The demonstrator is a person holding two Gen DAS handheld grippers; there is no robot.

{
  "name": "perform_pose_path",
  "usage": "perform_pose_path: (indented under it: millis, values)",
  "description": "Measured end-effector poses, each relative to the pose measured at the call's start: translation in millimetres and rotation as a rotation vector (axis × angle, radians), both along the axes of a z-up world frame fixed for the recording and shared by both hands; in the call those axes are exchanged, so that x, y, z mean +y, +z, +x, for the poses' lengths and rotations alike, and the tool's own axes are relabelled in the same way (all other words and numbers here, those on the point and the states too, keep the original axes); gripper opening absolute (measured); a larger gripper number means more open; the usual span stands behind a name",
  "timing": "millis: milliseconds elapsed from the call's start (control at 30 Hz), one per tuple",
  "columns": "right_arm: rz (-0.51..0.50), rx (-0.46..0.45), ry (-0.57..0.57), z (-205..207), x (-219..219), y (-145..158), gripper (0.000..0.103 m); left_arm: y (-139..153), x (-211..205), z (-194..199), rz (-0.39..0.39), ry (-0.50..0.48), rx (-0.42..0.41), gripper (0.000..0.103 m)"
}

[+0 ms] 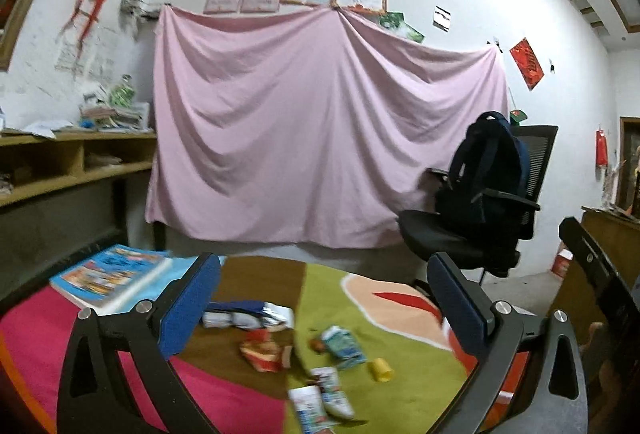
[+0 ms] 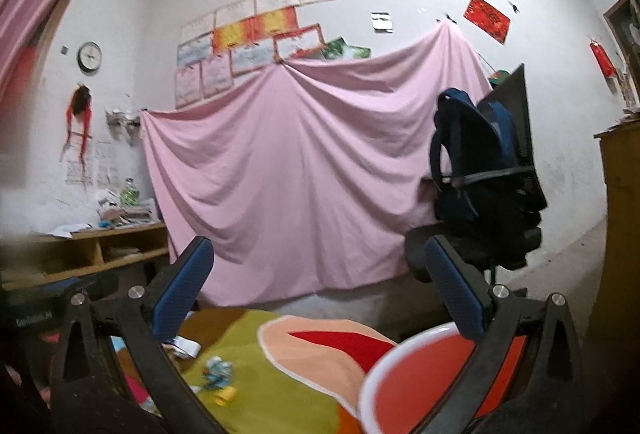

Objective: Collect trash
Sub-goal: 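Move both grippers back over the table trash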

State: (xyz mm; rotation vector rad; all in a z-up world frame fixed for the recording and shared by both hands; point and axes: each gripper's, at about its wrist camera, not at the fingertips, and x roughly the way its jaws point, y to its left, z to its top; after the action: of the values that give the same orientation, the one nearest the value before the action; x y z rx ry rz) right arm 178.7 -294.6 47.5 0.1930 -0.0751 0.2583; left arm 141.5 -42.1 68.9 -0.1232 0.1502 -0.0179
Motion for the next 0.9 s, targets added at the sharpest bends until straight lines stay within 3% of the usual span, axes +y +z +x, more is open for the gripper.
perform_pose_path:
  millis: [267,533,733,900]
  values:
    - [-0.04,-0.023,0.045,1,41,-2,0.103,-9,37,-19,0.033,0.076,-0.026,0.101]
    - [-0.134,0.032,0.078,19,76,-13,0.103,-25,64,-10,0.033,0.091,0.025,0.101]
    - [-0.214,0.11,0.108,41,100,-24,0.103,-37,73,7,0.019,0.088,0.081,0.101]
    - [-0.26,0.237,0.164,69,117,-37,0.103,-43,77,28,0.009,0.059,0.156,0.101]
